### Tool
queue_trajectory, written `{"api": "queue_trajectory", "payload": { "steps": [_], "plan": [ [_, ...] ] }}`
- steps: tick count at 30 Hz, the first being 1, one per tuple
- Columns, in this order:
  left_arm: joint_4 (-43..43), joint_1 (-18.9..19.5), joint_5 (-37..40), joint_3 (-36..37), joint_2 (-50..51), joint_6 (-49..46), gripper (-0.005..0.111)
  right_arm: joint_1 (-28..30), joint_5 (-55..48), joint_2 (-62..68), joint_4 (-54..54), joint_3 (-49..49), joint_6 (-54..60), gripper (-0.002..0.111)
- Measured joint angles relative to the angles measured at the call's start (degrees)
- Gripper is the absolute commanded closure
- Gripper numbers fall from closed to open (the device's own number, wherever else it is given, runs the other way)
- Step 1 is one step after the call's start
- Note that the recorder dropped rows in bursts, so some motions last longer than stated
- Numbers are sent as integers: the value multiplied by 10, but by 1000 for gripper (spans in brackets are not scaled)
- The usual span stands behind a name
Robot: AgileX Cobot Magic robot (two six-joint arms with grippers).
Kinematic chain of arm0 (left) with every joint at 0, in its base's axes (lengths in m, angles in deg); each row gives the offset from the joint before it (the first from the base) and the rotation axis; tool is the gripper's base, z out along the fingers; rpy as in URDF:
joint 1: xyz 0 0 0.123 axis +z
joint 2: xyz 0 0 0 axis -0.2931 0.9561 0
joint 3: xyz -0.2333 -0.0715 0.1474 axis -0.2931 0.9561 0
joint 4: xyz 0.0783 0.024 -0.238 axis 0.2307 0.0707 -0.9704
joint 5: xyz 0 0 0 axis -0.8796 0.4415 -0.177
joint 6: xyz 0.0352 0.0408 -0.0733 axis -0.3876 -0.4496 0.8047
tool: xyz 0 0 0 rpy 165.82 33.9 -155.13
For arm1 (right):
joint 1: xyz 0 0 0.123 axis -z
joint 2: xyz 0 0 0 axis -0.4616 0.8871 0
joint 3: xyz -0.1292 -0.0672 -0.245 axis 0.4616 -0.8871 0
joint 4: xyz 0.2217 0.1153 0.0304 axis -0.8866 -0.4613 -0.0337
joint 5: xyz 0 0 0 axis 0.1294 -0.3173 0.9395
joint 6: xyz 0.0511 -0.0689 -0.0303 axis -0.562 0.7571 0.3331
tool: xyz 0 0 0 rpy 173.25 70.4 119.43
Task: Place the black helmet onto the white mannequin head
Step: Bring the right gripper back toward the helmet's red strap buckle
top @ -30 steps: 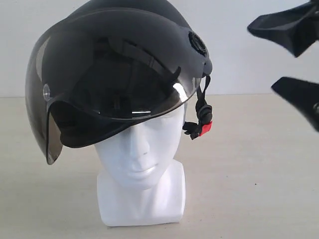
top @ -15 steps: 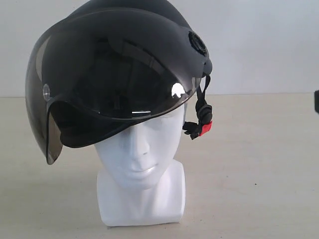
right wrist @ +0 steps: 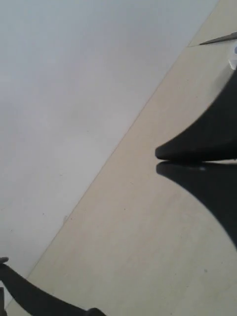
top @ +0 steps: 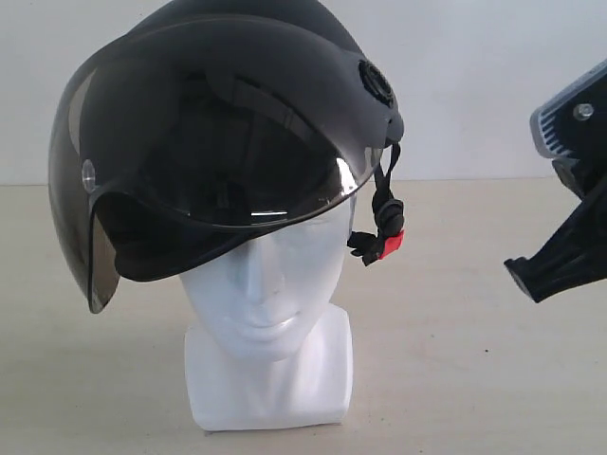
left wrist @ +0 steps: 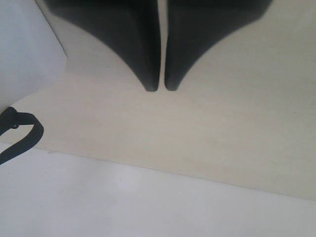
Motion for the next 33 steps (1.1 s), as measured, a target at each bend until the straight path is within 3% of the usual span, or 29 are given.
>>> {"api": "queue_trajectory", "payload": {
  "steps": [6,11,14,22,29,33],
  "plan": [
    [0,0,0,0,0,0,102,0,48,1,0,-1,-53,108],
    [0,0,0,0,0,0,102,0,60,1,5,-55,-258,108],
    [0,0,0,0,0,0,102,0,-9,-1,38,-82,-383,108],
    [0,0,0,0,0,0,102,1,-212,-5,272,-91,-723,108],
    [0,0,0,0,0,0,102,72,-388,-12,444,-85,-1044,108],
    [0,0,0,0,0,0,102,102,-451,-12,535,-85,-1121,108]
  ]
}}
